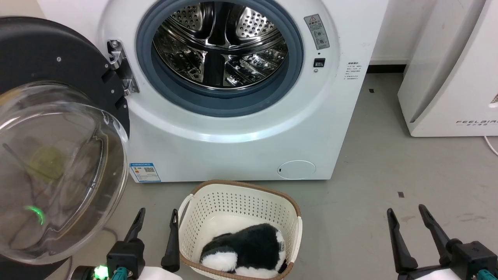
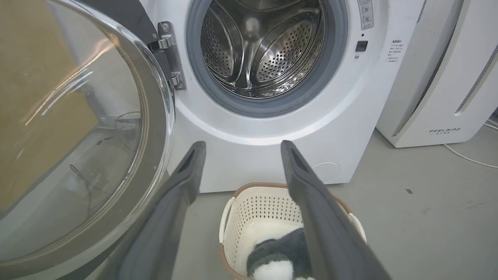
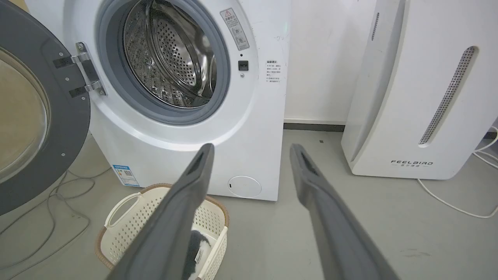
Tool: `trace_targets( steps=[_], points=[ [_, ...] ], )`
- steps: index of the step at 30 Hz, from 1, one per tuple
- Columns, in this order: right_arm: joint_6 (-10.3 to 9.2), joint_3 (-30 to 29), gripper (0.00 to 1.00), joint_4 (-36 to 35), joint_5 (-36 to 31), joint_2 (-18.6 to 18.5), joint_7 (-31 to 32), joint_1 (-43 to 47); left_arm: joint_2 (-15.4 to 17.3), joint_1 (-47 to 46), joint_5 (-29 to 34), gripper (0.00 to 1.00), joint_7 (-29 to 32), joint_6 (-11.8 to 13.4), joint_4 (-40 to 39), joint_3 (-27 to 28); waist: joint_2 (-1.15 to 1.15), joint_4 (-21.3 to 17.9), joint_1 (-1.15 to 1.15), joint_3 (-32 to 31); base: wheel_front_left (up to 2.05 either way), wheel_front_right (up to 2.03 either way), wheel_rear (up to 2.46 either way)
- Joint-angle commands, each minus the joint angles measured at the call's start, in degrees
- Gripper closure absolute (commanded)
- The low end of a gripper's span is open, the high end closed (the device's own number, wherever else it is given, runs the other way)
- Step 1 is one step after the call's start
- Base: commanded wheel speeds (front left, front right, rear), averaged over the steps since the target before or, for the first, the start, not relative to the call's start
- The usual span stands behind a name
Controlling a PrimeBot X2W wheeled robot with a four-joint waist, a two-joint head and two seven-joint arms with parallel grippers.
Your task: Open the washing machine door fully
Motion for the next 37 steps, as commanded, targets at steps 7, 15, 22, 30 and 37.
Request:
trace_targets(
  steps=[7, 15, 22, 30, 37],
  points=[
    [0.30, 0.14, 0.00, 0.27, -0.20, 0.18, -0.24, 0.23, 0.30, -1.21, 0.07, 0.00, 0.22, 0.22, 1.06, -0.32, 0.00, 0.18, 0.00, -0.06, 0.00, 0.00, 0.00],
    [-0.09, 0.15, 1.00, 0.37, -0.18, 0.00, 0.12, -0.27, -0.08, -0.60, 0.20, 1.00, 0.17, -0.20, 1.13, -0.05, 0.00, 0.22, 0.00, -0.11, 0.00, 0.00, 0.00],
    [-0.07, 0.24, 1.00, 0.70, -0.46, 0.02, 0.39, -0.73, -0.45, -0.88, 0.63, 1.00, 0.42, -0.70, 1.26, 0.54, 0.00, 0.26, 0.00, -0.18, 0.00, 0.00, 0.00],
    [-0.04, 0.35, 1.00, 1.09, -0.78, 0.03, 0.70, -1.26, -0.88, -1.20, 1.12, 1.00, 0.71, -1.27, 1.41, 1.21, 0.00, 0.31, 0.00, -0.27, 0.00, 0.00, 0.00],
    [-0.02, 0.42, 1.00, 1.38, -1.02, 0.04, 0.94, -1.67, -1.20, -1.44, 1.49, 1.00, 0.93, -1.70, 1.52, 1.71, 0.00, 0.35, 0.00, -0.34, 0.00, 0.00, 0.00]
  ],
)
